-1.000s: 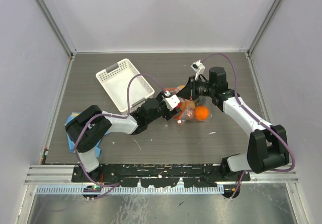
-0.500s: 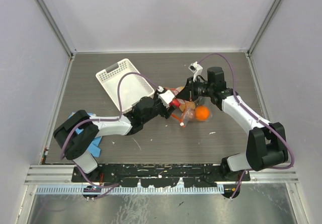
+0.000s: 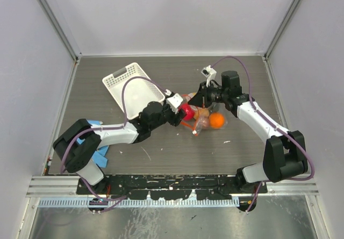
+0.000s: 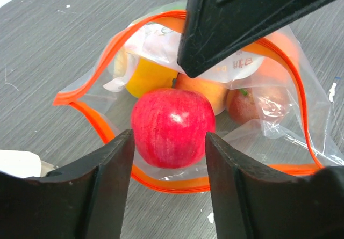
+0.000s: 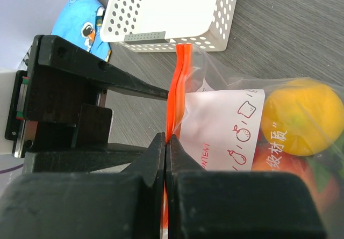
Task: Open the zip-top bag and remove the fake food
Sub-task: Pick up the fake fruit from the zipper food storage bag.
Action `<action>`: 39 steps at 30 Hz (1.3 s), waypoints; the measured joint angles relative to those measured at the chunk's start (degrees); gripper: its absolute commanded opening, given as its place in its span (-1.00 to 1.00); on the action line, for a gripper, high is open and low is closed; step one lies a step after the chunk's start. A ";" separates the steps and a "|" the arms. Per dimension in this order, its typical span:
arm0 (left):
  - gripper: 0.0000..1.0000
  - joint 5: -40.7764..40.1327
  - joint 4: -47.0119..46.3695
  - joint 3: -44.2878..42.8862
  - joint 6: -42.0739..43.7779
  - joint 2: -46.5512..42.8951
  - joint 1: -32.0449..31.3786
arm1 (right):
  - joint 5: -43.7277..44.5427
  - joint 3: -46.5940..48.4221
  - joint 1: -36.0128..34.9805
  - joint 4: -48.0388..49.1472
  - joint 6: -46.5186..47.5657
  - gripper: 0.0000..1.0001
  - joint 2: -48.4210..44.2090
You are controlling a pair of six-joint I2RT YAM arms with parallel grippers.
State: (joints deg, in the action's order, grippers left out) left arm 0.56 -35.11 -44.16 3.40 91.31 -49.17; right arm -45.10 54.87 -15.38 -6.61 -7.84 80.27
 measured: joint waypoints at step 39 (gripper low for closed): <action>0.66 -7.61 -5.16 -9.40 2.54 18.91 -1.33 | -0.42 0.02 -0.61 -0.79 -0.90 -0.99 1.55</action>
State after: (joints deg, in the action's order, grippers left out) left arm -7.05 -40.27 -53.56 5.93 110.21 -50.50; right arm -45.52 54.89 -15.99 -7.40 -8.73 81.82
